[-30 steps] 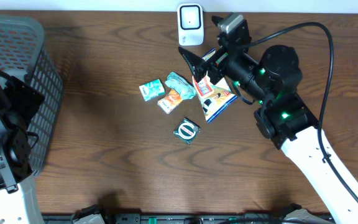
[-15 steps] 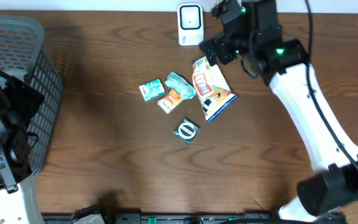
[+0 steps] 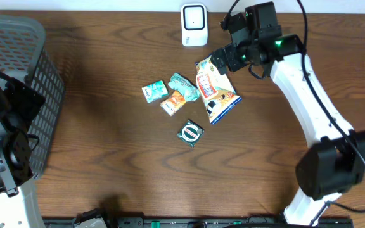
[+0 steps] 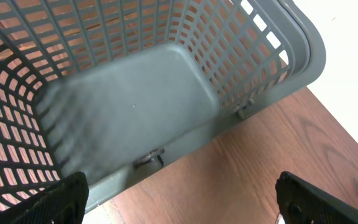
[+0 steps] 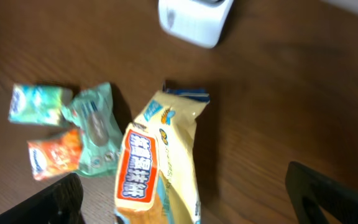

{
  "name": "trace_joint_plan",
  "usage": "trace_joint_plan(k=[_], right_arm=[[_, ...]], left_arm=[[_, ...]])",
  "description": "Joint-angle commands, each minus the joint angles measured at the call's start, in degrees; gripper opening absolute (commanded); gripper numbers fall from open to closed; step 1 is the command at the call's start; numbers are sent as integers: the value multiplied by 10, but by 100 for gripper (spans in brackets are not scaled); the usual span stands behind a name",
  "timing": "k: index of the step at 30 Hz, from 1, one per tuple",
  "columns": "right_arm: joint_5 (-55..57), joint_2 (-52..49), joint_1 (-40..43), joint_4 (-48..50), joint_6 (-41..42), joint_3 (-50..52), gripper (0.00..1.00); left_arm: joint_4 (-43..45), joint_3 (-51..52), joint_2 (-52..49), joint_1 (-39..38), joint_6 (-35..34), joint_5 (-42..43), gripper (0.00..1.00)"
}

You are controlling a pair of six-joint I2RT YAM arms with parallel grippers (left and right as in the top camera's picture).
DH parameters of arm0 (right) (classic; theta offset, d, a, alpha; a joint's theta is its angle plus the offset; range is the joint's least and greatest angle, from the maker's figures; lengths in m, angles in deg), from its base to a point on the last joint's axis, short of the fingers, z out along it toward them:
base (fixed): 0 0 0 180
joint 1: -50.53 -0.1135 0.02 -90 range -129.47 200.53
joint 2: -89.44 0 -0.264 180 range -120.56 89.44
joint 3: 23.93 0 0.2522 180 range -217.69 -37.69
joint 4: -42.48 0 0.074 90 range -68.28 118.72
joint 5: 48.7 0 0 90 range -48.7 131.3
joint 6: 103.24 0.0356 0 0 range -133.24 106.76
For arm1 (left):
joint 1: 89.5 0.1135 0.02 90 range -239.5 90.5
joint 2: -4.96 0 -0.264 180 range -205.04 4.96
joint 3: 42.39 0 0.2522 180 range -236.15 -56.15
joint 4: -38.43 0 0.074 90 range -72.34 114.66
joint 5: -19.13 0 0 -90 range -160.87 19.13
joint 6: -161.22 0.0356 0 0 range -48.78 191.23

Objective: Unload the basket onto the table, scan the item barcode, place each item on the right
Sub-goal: 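Reach the right gripper to the yellow snack bag and grasp it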

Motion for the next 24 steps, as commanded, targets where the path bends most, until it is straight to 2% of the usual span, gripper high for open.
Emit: trace_joint_plan(k=[1,8,9,11,12,13,15,17,18,19,24], right_arm=[[-93,-68,14,-2,-52,10,99],[-126,-146,15,-18,-52,10,99],[-126,-152,14,-22,-52,10,96],[-126,-163,14,-32,-52,10,86],[-126,-165,13,-37,-52,10,66],[-126,-165,13,-40,-52,10,58],[-131,-164,13,-44,-51,10,49],[-144,-160,13,-45,-51,10,31],[-147,-156,13,-44,-51,10,12],[-147,-152,13,-44,-49,10,1],[-71,-108,13,-44,-1,0,1]], left_arm=[[-2,-1,0,2,-5,-3,95],[-2,-1,0,2,-5,-3,95],[-2,-1,0,2,-5,-3,95],[-2,-1,0,2,-5,-3,95],[-2,-1,0,2,-5,-3,95],[-2,-1,0,2,-5,-3,95],[-2,-1,0,2,-5,-3,95],[-2,-1,0,2,-5,-3,95],[-2,-1,0,2,-5,-3,95],[-2,-1,0,2,-5,-3,95],[-2,-1,0,2,-5,-3,95]])
